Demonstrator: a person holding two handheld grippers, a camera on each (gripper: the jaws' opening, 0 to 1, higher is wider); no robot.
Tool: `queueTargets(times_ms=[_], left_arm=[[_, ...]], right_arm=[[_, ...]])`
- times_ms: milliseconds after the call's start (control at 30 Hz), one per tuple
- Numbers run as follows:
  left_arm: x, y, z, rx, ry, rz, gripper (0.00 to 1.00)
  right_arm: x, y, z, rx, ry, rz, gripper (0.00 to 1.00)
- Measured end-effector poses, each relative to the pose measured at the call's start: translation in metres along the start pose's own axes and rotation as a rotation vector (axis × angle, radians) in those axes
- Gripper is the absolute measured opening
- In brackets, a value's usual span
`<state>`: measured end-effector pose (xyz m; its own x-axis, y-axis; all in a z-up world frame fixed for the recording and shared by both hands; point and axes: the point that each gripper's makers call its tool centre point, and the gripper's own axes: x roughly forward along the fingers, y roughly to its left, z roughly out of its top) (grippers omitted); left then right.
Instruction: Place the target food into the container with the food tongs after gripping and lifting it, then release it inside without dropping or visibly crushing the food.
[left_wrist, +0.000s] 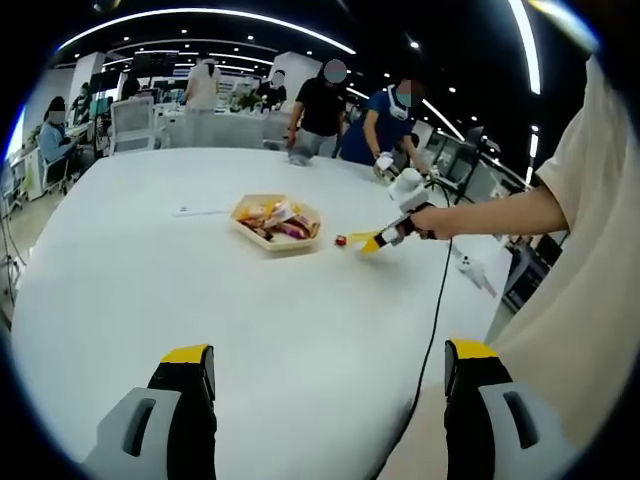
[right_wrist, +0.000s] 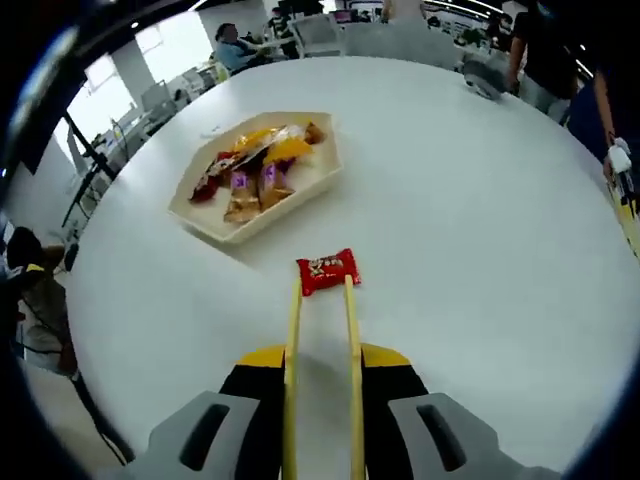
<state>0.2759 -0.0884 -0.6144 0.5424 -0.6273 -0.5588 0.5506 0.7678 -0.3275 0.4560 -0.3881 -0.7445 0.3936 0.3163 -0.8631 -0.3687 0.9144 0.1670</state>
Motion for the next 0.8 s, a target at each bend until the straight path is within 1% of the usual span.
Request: queueTargets(times_ms=[133, 167, 233, 367, 400, 533, 567, 600, 700, 800], left_arm=[[0.001, -0.001, 0.001, 0.002, 0.000, -0.004, 0.95], [0.001, 0.000, 0.002, 0.001, -0.002, -0.002, 0.95], [0.001, 0.000, 0.001, 0.000, -0.002, -0.001, 0.95], [0.000, 0.002, -0.001, -0.002, 0.003, 0.000, 0.95], [0.001, 0.002, -0.001, -0.002, 0.003, -0.001, 0.95], [0.000, 0.002, 0.000, -0.002, 0.000, 0.002, 0.95], [0.000, 0.002, 0.000, -0.002, -0.001, 0.003, 0.95], [-0.001, 0.003, 0.000, -0.005, -0.002, 0.007, 0.95], [-0.004, 0.006, -0.002, -0.011, -0.003, 0.017, 0.95], [-0.006, 0.007, -0.004, -0.016, 0.000, 0.023, 0.95]], right_arm=[[0.000, -0.001, 0.008, 0.015, -0.018, -0.022, 0.25], [-0.001, -0.002, 0.012, 0.004, -0.028, -0.031, 0.25], [-0.001, 0.000, 0.018, -0.011, -0.032, -0.027, 0.25], [0.003, 0.003, 0.028, -0.052, -0.027, -0.027, 0.25], [0.006, 0.004, 0.029, -0.082, -0.014, -0.031, 0.25], [0.016, 0.009, 0.036, -0.093, -0.006, -0.023, 0.25], [0.017, 0.009, 0.037, -0.095, -0.007, -0.031, 0.25], [0.018, 0.007, 0.039, -0.097, -0.008, -0.044, 0.25], [0.019, 0.002, 0.041, -0.077, -0.014, -0.049, 0.25], [0.020, -0.001, 0.037, -0.076, -0.005, -0.054, 0.25]])
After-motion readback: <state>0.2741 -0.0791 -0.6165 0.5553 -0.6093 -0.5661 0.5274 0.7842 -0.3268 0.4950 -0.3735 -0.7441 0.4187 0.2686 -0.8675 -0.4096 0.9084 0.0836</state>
